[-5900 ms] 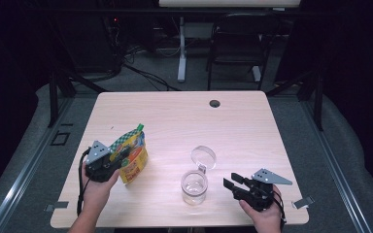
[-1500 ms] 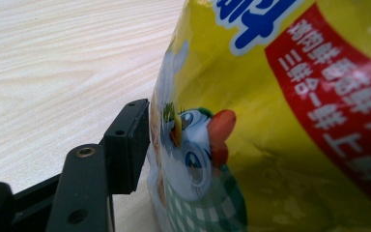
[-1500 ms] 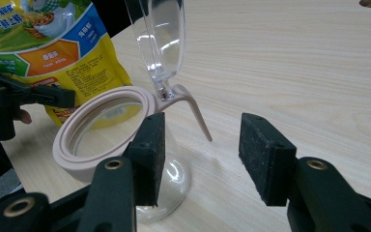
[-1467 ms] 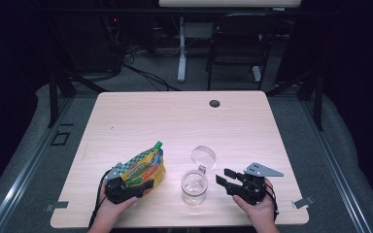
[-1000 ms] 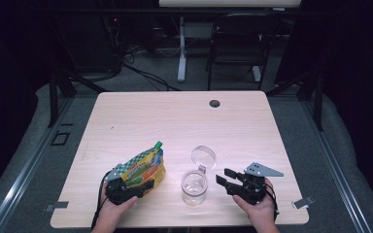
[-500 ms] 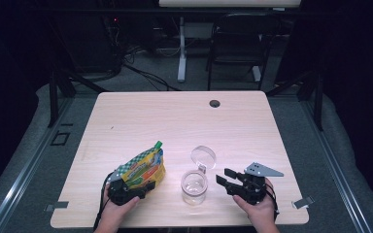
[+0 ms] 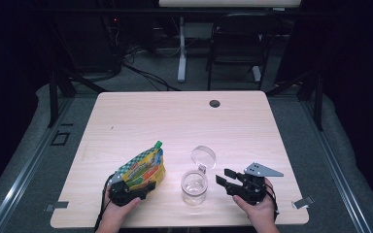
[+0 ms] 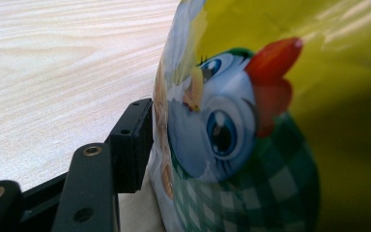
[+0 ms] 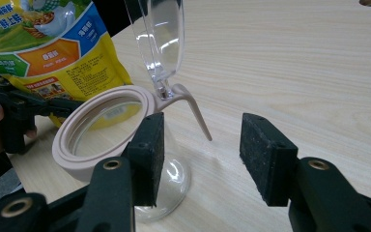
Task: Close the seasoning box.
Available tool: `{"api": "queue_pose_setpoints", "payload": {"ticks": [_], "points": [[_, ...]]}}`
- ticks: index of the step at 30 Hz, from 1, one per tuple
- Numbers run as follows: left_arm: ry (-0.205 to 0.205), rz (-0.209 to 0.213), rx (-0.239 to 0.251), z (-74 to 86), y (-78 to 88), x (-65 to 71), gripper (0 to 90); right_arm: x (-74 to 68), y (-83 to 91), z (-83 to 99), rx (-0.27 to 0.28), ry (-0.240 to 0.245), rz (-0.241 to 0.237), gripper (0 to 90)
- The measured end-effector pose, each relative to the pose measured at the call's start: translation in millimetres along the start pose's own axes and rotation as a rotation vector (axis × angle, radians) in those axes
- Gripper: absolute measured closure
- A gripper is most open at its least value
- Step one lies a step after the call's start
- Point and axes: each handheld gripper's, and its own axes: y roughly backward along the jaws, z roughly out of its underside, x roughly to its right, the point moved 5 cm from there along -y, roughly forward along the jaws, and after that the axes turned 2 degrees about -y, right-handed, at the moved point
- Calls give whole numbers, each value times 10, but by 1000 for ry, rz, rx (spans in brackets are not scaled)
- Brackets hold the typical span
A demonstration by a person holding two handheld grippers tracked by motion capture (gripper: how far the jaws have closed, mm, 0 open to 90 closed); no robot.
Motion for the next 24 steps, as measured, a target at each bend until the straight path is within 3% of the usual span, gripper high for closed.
{"api": "queue_pose_setpoints", "payload": {"ticks": [6,24], "points": [[3,14,1,26,-29,-3,444,0,1,0,0,0,0,513],[-4,5,8,25,-57,-7,436,-1,-4,4,-7,5,1,512]]}}
